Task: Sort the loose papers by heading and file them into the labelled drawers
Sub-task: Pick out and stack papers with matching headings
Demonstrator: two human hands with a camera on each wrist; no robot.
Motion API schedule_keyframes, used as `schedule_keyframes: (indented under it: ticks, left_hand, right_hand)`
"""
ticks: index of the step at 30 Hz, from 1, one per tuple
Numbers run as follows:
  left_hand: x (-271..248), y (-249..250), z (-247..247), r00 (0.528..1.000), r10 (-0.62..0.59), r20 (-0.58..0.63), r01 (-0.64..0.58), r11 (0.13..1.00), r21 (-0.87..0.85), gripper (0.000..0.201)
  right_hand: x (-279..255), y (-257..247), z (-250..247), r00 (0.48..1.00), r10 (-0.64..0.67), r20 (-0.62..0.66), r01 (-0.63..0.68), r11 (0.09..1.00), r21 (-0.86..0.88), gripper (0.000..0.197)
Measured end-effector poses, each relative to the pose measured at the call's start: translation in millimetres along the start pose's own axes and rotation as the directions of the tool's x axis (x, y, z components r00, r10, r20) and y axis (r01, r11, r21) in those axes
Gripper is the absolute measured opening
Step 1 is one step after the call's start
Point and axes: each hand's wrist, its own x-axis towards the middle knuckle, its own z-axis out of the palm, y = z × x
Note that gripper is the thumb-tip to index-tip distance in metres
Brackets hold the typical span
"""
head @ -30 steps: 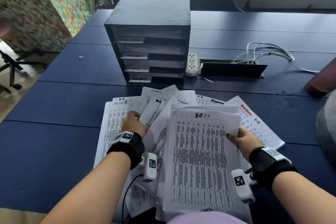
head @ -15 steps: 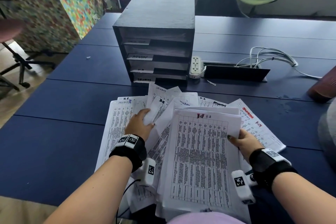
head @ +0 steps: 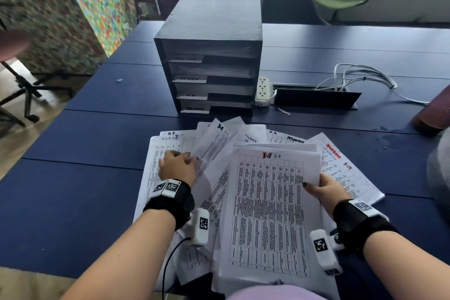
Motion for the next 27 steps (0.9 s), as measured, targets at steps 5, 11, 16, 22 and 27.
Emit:
schedule_keyframes:
  ticks: [5,11,16,22,27]
  left_hand:
    - [27,-2,-41,0.991,0.051,-0.126,-0.081,0.966,-0.244,0.019]
    - [66,-1,-103,0.949,0.002,-0.316,-0.161,0.864,-0.477,0.029]
    - [69,24,-137,0.928,0.037,-0.37,-0.283,0.715,-0.64,0.016]
    - [44,34,-93,0.988,0.15,-0.021,-0.119,0.687,-0.717,0.021]
    - [21,2,-34,0.949,0.124,0.29,0.026,0.886,-0.464,0.011]
  right_hand:
    - [11,10,3,0.996,0.067,-0.057,-0.072,0.994,-0.085,0.027]
    - [6,-3,11,0.988,0.097,-0.122,-0.097,0.995,0.003,0.033]
    - [4,-15,14,0.982,0.073,-0.173,-0.067,0.997,0.043,0.032]
    - [-2,-41,36,0.977,-0.018,-0.211,0.045,0.991,0.127,0.035]
    - [-2,-49,60,0.992,0.02,-0.125,0.041,0.882,0.469,0.073]
